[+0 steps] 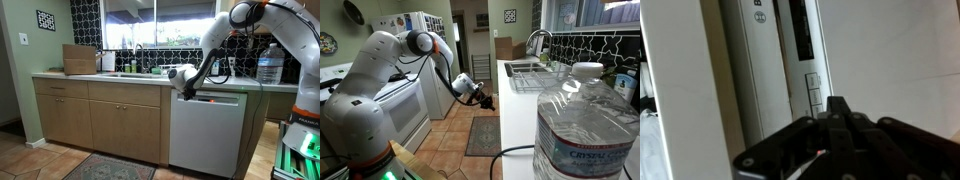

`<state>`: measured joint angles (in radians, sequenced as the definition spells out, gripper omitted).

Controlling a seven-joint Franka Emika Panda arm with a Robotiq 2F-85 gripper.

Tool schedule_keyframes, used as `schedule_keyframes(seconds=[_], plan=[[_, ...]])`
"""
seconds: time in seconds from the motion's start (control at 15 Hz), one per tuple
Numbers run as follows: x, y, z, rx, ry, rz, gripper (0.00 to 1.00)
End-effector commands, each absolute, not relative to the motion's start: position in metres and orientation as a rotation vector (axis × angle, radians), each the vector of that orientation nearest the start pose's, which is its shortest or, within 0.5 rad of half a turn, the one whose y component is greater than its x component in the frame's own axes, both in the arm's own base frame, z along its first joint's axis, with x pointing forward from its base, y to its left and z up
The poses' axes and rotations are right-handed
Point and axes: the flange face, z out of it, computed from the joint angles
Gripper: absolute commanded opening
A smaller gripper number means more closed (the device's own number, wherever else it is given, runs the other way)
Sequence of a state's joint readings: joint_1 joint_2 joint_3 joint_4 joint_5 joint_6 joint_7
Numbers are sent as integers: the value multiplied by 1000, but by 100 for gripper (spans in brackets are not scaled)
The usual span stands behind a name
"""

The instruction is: Press a button on the left of the dish washing machine controlling panel

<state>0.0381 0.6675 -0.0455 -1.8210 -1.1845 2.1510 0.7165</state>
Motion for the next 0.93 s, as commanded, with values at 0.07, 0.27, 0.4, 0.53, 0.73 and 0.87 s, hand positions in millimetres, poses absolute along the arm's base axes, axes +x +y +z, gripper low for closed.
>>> schedule_keyframes(seconds=[0.07,0.27,0.4,0.53,0.73,0.87], plan=[[639,-46,147,2167,98,-37,0],[644,-50,142,2153,90,-55,0],[646,-53,138,2143,89,-57,0],[649,-55,134,2141,99,-60,0],[654,-57,130,2142,108,-67,0],[657,-61,129,2138,108,-68,0]])
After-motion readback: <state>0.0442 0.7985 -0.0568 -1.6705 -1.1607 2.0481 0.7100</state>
